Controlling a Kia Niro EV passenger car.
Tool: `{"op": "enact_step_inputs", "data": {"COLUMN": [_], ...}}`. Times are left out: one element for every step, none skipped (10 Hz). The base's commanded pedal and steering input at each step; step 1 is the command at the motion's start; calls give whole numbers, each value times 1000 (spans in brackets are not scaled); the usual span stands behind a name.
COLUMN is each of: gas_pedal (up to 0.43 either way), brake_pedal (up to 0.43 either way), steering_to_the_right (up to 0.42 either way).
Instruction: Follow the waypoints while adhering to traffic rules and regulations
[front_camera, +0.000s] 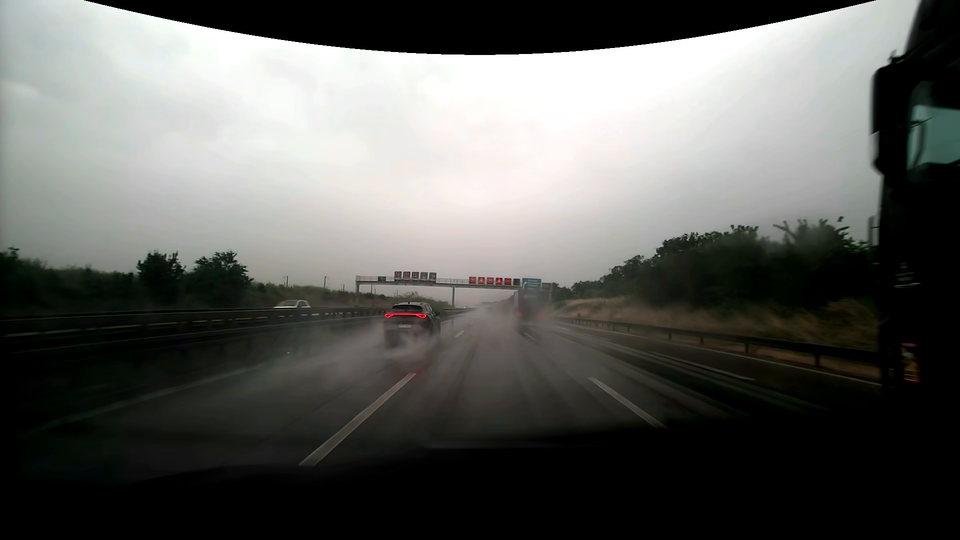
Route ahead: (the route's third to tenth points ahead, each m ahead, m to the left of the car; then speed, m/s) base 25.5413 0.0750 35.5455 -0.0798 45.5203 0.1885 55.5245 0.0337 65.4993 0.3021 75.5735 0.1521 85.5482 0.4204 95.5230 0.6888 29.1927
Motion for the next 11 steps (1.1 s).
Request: {"op": "enact_step_inputs", "data": {"gas_pedal": [209, 209, 220, 220, 228, 228, 228, 228, 228, 228, 228], "brake_pedal": [0, 0, 0, 0, 0, 0, 0, 0, 0, 0, 0], "steering_to_the_right": [-1, -1, 0, -1, 0, -1, -1, 0, 0, 0, 0]}}
